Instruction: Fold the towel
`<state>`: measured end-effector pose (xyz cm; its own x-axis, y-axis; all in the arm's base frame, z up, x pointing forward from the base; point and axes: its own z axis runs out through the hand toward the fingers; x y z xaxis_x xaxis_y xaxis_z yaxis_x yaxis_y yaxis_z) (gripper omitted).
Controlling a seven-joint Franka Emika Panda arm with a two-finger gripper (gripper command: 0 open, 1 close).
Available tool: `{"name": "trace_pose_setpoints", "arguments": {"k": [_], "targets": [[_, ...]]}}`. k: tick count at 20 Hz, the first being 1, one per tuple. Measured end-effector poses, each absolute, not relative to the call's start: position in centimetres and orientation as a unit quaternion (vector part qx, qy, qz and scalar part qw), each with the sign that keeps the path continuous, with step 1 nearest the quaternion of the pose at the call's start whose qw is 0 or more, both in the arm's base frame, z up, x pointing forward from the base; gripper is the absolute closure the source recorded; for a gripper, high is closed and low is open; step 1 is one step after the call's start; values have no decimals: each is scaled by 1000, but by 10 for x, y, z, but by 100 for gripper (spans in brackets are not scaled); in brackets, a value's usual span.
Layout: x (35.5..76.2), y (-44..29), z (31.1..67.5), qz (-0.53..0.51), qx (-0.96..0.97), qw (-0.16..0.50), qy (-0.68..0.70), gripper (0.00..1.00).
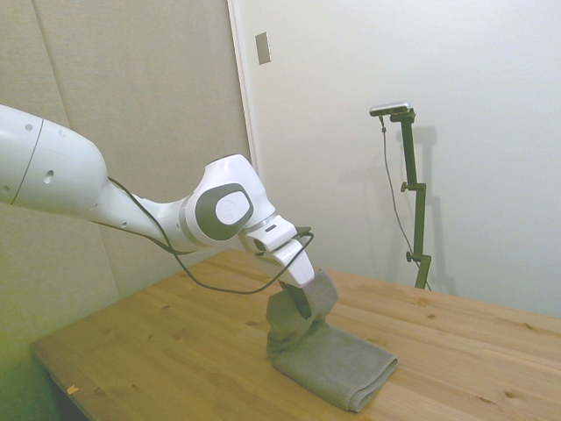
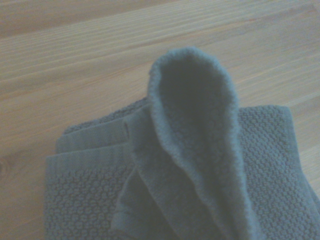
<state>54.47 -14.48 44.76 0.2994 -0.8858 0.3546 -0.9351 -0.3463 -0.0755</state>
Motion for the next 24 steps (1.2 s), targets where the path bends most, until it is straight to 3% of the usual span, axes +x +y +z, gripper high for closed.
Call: {"name": "trace_pose_setpoints", "arguments": {"k": [4,5,11,24], "targets": [[542,-159,436,174,805,49,-565,100],[541,-162,433,172,806,40,-564,0],[532,-194,415,137,809,-1,-571,0],[528,-229,395,141,808,-15,-572,0]]}}
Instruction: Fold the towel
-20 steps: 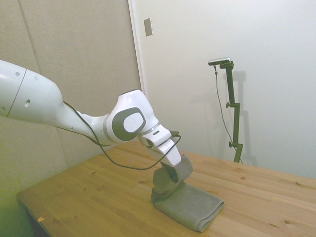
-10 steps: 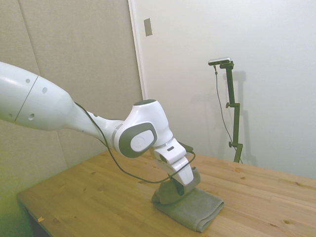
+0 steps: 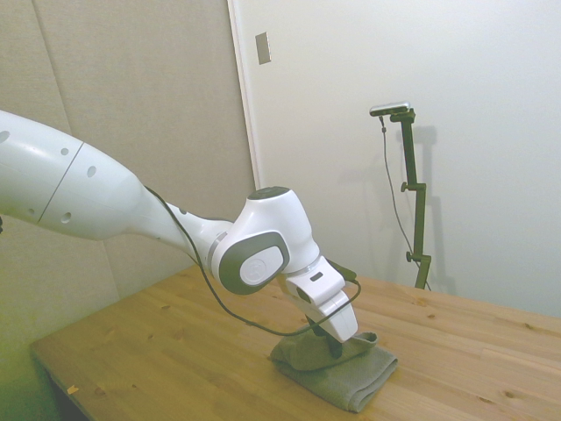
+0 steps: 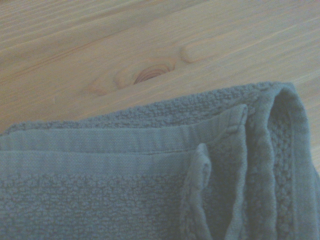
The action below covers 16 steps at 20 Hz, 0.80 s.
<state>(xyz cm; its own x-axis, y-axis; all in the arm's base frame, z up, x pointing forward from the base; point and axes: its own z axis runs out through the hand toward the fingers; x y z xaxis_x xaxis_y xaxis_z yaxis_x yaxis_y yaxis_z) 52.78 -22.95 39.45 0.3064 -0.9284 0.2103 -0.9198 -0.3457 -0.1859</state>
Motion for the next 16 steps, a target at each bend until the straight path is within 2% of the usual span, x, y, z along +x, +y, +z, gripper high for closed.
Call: {"name": "trace_pose_setpoints", "arguments": {"k": [5,12,16], "targets": [[521,-226,402,-143,-811,13,567,0],[480,-202,453,-158,-819,14,552,0],[459,-184,467,-154,-825,14,544,0]]}}
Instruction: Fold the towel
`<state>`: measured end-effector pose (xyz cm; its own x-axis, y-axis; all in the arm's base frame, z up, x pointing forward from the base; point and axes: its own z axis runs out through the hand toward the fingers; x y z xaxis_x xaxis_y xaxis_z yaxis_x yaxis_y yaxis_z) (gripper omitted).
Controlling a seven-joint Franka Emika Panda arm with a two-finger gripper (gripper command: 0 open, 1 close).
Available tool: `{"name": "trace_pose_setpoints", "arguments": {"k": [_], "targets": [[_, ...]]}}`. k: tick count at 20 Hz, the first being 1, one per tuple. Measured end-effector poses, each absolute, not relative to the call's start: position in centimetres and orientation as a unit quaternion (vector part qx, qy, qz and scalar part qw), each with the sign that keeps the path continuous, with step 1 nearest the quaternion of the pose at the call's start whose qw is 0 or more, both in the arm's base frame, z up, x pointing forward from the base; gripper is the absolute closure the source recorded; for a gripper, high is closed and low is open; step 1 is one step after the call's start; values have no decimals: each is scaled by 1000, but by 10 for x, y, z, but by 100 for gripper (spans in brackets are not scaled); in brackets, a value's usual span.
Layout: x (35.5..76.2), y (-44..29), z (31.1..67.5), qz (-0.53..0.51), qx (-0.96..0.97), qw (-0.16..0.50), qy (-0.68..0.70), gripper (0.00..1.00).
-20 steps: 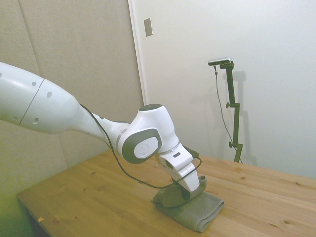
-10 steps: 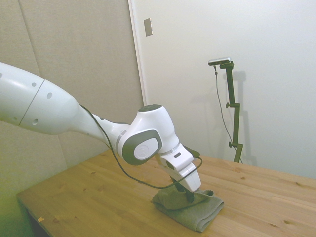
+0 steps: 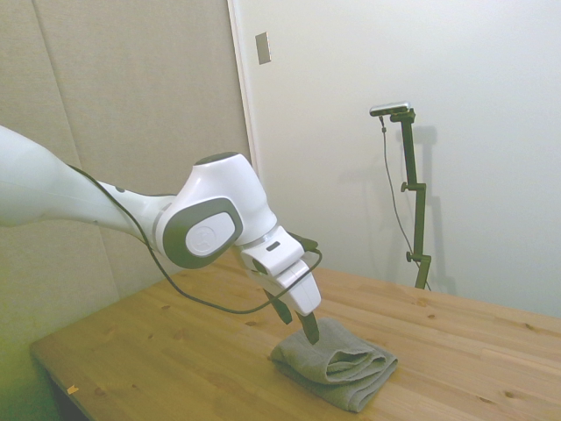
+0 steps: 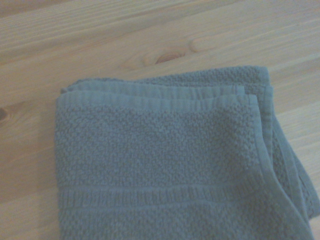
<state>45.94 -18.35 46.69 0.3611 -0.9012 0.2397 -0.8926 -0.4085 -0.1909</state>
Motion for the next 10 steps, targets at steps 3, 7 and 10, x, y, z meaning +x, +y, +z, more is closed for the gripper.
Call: {"name": "trace_pose_setpoints", "arguments": {"k": [3,7,10], "targets": [[449,-168,468,-142,-833,12,535,0],[436,-111,448,-111,-859,36,498,0],[413,-56,436,-100,-882,42,459,0]]}}
